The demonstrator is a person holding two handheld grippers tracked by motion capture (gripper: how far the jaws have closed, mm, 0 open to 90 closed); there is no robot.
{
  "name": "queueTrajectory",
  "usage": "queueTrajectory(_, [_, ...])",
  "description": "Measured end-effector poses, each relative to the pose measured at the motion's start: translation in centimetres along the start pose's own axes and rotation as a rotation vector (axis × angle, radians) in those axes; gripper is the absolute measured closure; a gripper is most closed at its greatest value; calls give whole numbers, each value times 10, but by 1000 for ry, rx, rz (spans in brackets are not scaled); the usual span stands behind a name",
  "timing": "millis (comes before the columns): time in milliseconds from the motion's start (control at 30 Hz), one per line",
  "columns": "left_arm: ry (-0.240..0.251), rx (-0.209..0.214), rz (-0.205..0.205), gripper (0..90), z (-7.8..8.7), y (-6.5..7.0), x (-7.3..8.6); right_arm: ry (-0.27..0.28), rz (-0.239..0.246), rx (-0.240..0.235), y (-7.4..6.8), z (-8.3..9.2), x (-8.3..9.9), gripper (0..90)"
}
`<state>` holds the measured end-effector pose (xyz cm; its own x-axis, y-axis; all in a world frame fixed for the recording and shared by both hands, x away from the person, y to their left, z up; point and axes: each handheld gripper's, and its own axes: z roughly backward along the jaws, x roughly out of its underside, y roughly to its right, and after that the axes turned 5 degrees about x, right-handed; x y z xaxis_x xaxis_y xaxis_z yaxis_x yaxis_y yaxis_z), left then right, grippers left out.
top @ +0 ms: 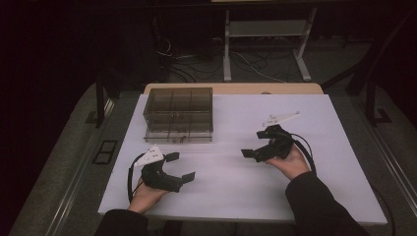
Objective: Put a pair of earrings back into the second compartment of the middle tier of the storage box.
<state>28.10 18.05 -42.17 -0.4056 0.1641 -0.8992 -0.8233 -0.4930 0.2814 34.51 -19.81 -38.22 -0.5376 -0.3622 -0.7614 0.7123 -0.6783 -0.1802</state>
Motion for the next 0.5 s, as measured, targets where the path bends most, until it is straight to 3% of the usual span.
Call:
queueTrajectory(267, [-2, -3, -1, 0, 0, 0, 0, 23, -59, 39, 8, 34, 38, 4])
queueTrajectory(500, [-3, -4, 0, 0, 0, -1, 0, 37, -111, 69, 13, 54, 67, 4])
